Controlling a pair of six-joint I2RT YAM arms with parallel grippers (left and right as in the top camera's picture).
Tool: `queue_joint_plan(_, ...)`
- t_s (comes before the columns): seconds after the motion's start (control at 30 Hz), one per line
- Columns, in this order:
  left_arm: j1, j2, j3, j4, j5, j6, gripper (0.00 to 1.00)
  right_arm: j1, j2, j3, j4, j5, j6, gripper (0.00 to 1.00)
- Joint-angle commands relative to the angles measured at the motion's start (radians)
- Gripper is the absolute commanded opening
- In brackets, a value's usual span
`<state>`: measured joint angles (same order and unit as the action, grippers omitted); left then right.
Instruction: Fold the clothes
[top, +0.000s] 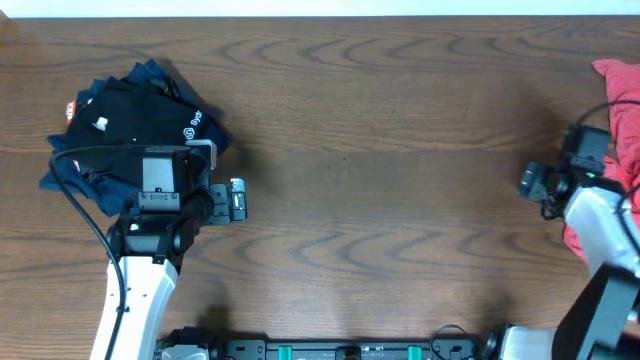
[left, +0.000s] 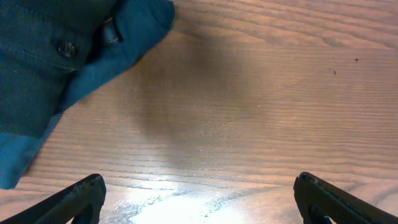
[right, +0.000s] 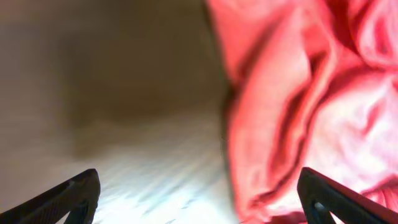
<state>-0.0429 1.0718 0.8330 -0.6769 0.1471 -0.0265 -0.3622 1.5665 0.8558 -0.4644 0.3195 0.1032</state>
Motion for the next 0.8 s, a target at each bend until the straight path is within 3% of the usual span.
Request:
queue_joint_plan(0.0,-0.003,-0.002,0.018,-0.003,0.002,-0.005,0.98,-0.066,0.076,0.014,0.002,0.047,0.034,0.98)
queue_joint_plan(0.07,-0.003,-0.002,0.018,-0.004,0.002,-0.005,0.98,-0.098,0.122,0.014,0.004,0.042,0.06,0.94)
queue_joint_plan(0.4,-0.003,-0.002,0.018,-0.007,0.002,-0.005,0.98,-0.198,0.261,0.014,0.0,0.037,0.095,0.42)
queue_joint_plan(0.5,-0.003,-0.002,0.018,-0.008,0.002,-0.005,0.98,-0.213,0.264,0.014,0.0,-0.019,0.098,0.14)
queue_joint_plan(0.57,-0.003,-0.002,0.018,-0.007,0.002,-0.005,0.98,-0.214,0.263,0.014,0.005,-0.102,0.098,0.01)
queue_joint_plan(0.67,-0.003,-0.002,0.018,-0.007,0.002,-0.005,0.98,-0.211,0.263,0.014,0.022,-0.357,0.076,0.01)
queue_joint_plan(0.77,-0.003,-0.002,0.018,-0.003,0.002,-0.005,0.98,-0.191,0.263,0.014,0.027,-0.732,-0.044,0.01)
